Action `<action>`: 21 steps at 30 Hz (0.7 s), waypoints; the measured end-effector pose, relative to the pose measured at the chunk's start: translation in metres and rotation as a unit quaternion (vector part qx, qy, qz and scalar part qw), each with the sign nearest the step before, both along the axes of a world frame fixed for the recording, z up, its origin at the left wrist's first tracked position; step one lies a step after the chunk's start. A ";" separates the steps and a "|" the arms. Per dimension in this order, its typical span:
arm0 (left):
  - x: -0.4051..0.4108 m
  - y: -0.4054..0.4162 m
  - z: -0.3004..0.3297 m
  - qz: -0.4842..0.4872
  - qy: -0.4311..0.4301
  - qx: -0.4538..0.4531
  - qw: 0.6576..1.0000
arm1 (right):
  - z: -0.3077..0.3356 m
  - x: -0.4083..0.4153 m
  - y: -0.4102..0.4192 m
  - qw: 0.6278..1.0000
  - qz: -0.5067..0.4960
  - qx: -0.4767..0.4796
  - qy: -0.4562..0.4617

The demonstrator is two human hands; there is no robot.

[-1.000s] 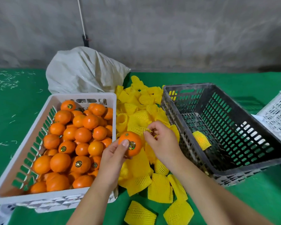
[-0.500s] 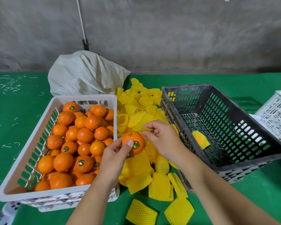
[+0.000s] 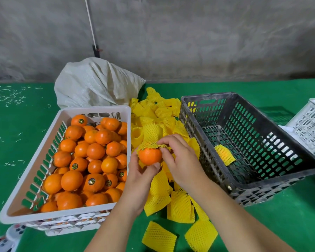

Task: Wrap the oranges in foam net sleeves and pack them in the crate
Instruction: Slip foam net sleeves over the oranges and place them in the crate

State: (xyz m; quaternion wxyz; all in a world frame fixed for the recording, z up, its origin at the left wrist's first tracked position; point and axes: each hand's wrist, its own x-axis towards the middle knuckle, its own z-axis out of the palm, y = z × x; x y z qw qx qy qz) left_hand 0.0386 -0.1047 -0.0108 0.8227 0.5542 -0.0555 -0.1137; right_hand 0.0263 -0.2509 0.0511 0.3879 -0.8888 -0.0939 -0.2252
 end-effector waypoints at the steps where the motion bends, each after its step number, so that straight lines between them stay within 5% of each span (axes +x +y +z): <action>1: -0.001 0.000 0.000 0.016 -0.016 0.026 0.999 | 0.001 -0.001 -0.001 1.000 -0.007 -0.023 -0.015; 9: 0.003 0.002 -0.001 0.149 -0.032 0.076 0.985 | -0.005 -0.020 0.018 0.990 0.059 -0.090 -0.096; 15: 0.005 0.014 0.002 0.015 -0.069 0.062 0.996 | -0.006 -0.013 0.001 0.999 0.018 -0.006 -0.029; 21: 0.007 0.004 0.009 0.146 -0.067 0.087 0.983 | -0.011 -0.011 0.006 0.992 -0.018 -0.039 -0.118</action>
